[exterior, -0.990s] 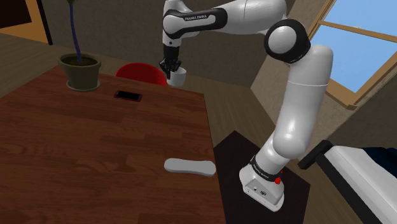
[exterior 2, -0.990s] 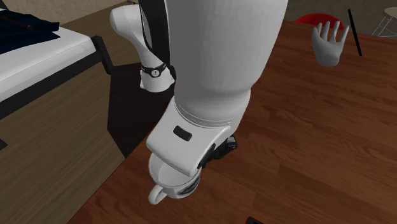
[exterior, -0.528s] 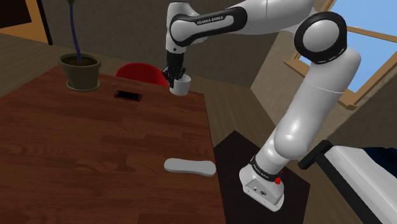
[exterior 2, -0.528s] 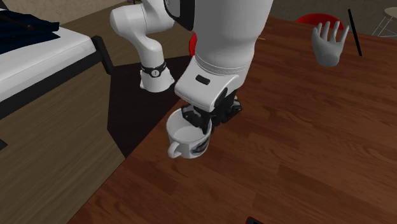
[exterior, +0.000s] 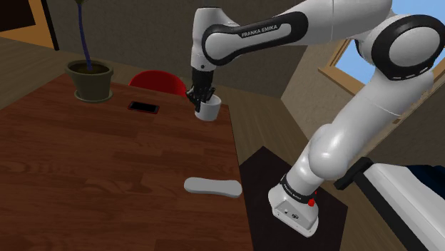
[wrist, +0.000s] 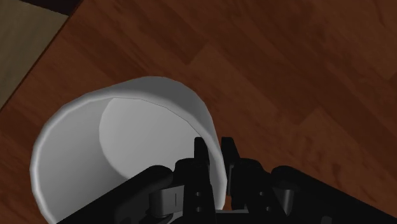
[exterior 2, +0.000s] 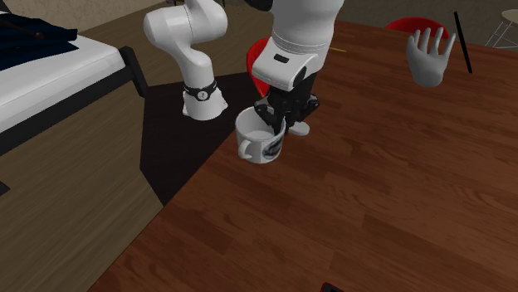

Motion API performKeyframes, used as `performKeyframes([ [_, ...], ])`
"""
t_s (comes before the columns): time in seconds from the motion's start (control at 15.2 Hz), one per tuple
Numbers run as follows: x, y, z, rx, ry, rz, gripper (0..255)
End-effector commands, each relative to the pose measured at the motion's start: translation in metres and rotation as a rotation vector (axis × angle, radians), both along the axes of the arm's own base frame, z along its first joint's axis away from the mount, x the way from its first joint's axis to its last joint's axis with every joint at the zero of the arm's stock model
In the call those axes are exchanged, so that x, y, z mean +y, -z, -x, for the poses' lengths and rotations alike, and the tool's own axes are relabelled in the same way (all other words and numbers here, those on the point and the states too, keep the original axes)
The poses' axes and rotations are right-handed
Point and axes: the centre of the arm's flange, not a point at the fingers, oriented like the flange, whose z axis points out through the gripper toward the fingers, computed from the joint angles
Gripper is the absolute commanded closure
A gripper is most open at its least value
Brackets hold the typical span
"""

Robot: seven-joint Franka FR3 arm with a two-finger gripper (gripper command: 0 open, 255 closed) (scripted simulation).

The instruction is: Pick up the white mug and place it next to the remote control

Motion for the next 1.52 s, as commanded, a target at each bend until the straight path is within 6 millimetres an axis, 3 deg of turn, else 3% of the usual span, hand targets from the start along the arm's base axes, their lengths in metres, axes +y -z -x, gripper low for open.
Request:
performKeyframes([
  [0.0,0.013,0.000,0.023,0.000,0.001,0.000,255],
  [1.45,0.160,-0.001,0.274,0.000,0.001,0.000,255],
])
